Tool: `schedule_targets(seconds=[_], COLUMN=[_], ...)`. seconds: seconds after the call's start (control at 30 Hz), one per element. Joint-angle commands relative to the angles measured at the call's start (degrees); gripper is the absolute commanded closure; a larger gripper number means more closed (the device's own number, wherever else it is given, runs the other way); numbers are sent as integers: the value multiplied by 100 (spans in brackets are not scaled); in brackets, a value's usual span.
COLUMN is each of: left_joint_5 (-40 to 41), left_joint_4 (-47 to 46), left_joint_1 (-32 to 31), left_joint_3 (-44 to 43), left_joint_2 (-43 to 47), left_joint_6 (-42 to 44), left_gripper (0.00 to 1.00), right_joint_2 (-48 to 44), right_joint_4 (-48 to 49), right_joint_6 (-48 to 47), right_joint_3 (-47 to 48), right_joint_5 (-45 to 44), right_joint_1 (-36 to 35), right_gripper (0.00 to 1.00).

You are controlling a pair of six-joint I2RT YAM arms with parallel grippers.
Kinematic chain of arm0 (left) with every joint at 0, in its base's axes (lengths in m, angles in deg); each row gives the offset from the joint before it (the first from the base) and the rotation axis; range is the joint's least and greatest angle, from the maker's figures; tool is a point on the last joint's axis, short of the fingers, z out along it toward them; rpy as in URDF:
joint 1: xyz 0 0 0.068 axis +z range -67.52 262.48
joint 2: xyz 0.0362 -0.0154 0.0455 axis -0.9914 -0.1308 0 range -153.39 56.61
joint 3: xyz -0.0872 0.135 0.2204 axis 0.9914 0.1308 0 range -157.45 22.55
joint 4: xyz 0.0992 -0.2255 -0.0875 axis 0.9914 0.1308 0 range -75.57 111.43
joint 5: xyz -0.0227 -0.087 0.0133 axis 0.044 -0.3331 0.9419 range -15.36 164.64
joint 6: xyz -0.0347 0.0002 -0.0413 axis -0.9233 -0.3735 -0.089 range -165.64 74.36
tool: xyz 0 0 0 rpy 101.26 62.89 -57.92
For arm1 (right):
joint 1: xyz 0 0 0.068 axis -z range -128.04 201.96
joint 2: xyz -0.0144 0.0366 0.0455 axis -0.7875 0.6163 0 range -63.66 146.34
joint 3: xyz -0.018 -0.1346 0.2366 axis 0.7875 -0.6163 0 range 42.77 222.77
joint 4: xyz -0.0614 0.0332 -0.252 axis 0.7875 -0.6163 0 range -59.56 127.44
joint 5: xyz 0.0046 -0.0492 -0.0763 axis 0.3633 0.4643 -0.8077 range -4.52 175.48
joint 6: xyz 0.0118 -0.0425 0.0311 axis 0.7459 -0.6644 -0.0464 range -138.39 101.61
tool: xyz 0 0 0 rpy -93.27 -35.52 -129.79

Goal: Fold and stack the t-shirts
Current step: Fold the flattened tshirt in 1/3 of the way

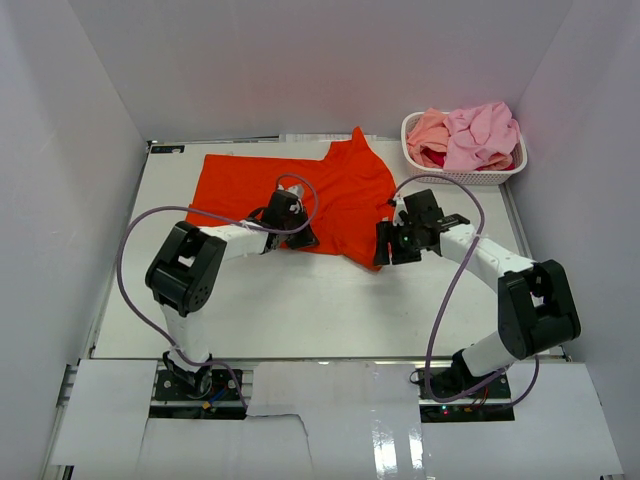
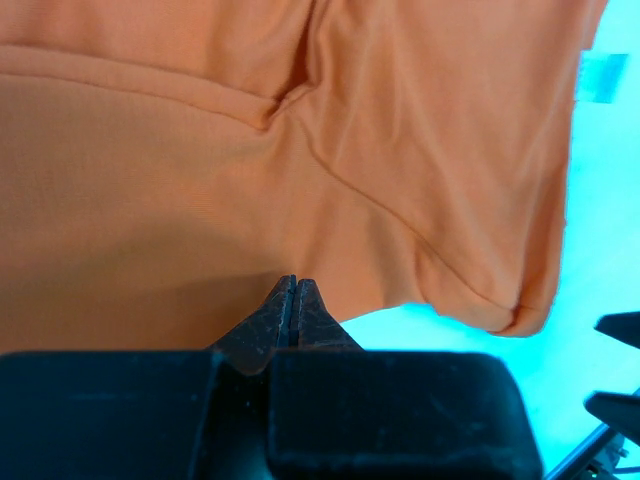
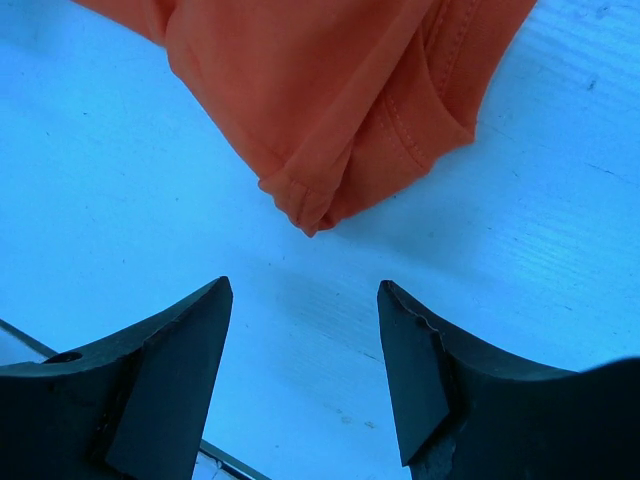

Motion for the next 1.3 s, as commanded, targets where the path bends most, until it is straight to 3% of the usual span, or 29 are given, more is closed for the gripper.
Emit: schedule_targets(seconds=[0.0,0.73,0.83,0.97,1.07,1.27], left_joint_5=[86,59,59,59,68,68], left_joint_4=[23,14,14,14,14,14], left_joint_1=[-28,-28,-28,-28,-28,-28], left_joint_3=[-180,-119,-110,-102,-101,-102], left_joint_2=[-180,-287,-269,-251,-243,-216], left_joint_6=[85,76,76,76,85,85], left_gripper=[100,100,100,100,100,100], right_joint_2=[-22,857,927,980,1007,998], right_joint_4=[499,1054,1080,1168,1185,1177], right_joint_6=[112,148,130,130,130,86], right_joint_3=[-34,-25,-43,-113,-157,-183], right_joint_5=[522,786,803,865,865,900], right_joint_1=[57,180,224,251,242,294], right_gripper=[34,45,54,55,74,77])
